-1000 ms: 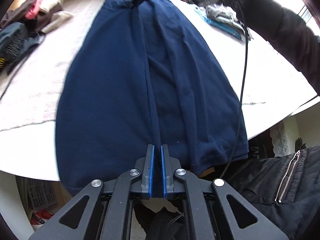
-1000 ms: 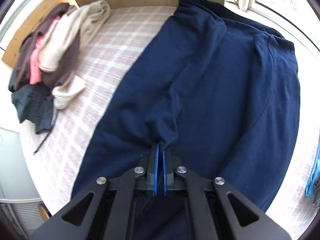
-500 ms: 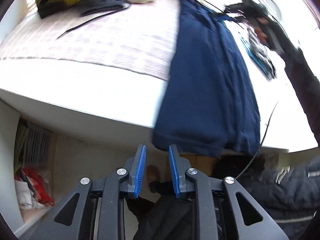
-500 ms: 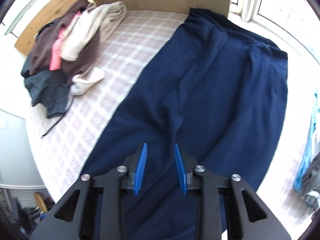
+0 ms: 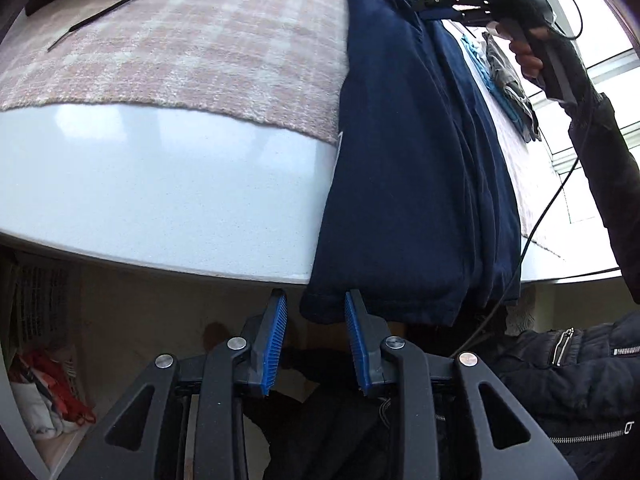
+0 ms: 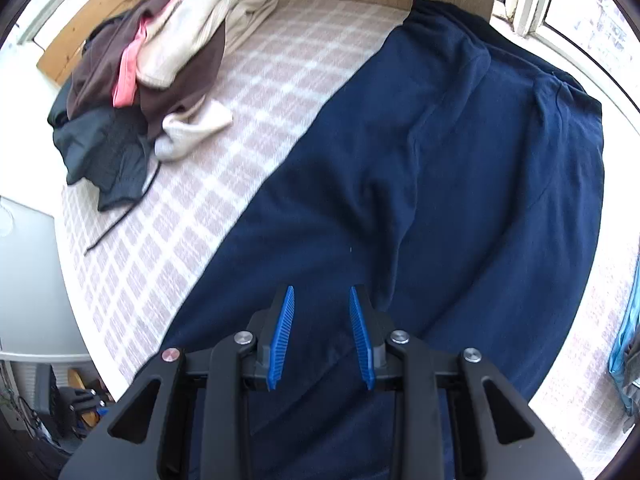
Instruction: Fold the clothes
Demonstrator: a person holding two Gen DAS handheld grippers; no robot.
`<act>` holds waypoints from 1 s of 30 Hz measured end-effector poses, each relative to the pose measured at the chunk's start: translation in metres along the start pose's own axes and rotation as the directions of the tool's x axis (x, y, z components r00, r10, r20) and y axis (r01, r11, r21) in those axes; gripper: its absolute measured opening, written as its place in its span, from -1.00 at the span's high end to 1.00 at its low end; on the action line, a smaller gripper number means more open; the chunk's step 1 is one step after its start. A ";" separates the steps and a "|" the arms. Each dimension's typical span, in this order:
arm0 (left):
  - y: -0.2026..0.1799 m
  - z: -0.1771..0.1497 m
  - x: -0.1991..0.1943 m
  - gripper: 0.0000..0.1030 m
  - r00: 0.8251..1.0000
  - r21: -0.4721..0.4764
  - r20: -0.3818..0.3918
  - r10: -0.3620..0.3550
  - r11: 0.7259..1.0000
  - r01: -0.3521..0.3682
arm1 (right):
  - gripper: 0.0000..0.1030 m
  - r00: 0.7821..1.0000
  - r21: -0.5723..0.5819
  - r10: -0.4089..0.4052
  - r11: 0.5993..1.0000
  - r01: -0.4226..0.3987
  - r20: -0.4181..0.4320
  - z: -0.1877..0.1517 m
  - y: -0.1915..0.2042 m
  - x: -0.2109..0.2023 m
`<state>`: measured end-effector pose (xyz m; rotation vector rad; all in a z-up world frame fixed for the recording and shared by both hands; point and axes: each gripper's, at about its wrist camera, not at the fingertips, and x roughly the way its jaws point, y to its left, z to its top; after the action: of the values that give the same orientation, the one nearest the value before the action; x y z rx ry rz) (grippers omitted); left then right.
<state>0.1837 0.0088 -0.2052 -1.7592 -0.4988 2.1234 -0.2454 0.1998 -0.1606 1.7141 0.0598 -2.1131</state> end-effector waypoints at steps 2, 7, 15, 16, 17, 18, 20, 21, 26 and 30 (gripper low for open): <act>0.005 0.001 0.001 0.61 0.999 -0.013 -0.001 -0.035 0.999 0.035 | 0.44 1.000 0.019 0.010 1.000 -0.010 0.016 0.008 -0.001 -0.001; -0.002 -0.005 -0.009 0.93 0.999 0.035 0.029 -0.027 0.999 0.026 | 0.38 0.994 0.102 0.091 0.990 -0.097 0.055 0.049 -0.007 -0.002; -0.013 -0.008 -0.038 0.93 0.995 0.037 0.089 -0.042 0.999 0.039 | 0.38 1.000 0.150 0.023 0.988 -0.021 -0.012 0.106 -0.003 0.035; -0.014 -0.011 -0.041 0.93 0.994 0.043 0.097 -0.041 0.998 0.037 | 0.38 1.000 0.147 0.008 0.989 -0.009 0.008 0.107 -0.004 0.033; -0.013 -0.012 -0.039 0.93 0.995 0.040 0.095 -0.042 0.998 0.039 | 0.38 0.999 0.140 -0.004 0.990 -0.003 0.047 0.108 -0.008 0.030; -0.012 -0.013 -0.036 0.93 0.995 0.037 0.093 -0.044 0.999 0.040 | 0.38 0.998 0.149 -0.010 0.989 0.001 0.061 0.108 -0.013 0.033; -0.002 -0.013 -0.024 0.93 0.996 -0.020 0.073 -0.059 0.998 0.061 | 0.38 0.999 0.194 0.033 0.980 -0.038 0.028 0.107 -0.026 0.043; -0.004 -0.012 -0.018 0.93 0.996 -0.021 0.074 -0.053 0.998 0.055 | 0.39 0.997 0.205 0.051 0.977 -0.062 0.056 0.104 -0.030 0.035; -0.007 -0.005 -0.013 0.93 0.997 0.007 0.071 -0.029 1.000 0.028 | 0.59 0.998 0.089 0.045 0.995 -0.049 0.046 0.074 -0.027 0.008; -0.004 -0.007 -0.008 0.93 0.998 0.002 0.055 -0.038 0.999 0.038 | 0.75 0.996 0.043 -0.079 0.996 0.081 -0.036 0.063 -0.042 0.028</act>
<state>0.1922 0.0091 -0.1975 -1.6809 -0.5408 2.1506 -0.3218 0.2116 -0.1809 1.8018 0.0933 -2.1579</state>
